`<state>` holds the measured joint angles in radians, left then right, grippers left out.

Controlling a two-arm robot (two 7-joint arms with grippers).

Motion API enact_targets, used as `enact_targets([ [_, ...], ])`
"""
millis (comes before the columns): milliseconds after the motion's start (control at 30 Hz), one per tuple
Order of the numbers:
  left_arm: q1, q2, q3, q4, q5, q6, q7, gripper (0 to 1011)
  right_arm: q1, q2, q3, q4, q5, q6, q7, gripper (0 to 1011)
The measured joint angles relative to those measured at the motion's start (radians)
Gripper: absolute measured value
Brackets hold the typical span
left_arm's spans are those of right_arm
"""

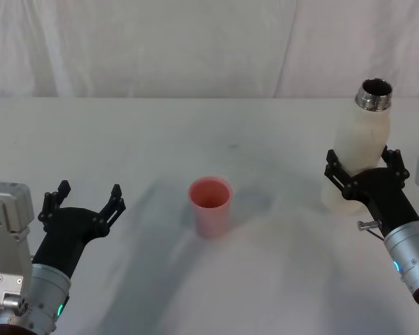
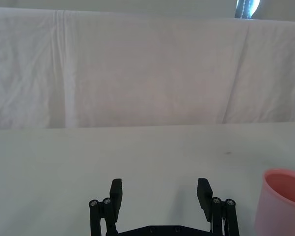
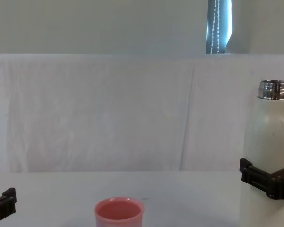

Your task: Grasp the thermos with one hand and pour water into the cup lid.

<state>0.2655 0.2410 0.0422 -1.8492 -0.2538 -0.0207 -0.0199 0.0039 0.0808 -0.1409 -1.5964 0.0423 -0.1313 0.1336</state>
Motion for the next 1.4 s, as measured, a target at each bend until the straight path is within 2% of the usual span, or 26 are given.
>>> enact_targets([
  [733,0.000,0.000,0.000,0.000,0.000,0.000,0.000,1001,0.000,0.008,-0.006,0.016,0.004,-0.009,-0.001,960],
  [1400,0.000,0.000,0.000,0.000,0.000,0.000,0.000,1001,0.024,0.008,-0.011,0.073,-0.002,-0.031,0.000,960],
])
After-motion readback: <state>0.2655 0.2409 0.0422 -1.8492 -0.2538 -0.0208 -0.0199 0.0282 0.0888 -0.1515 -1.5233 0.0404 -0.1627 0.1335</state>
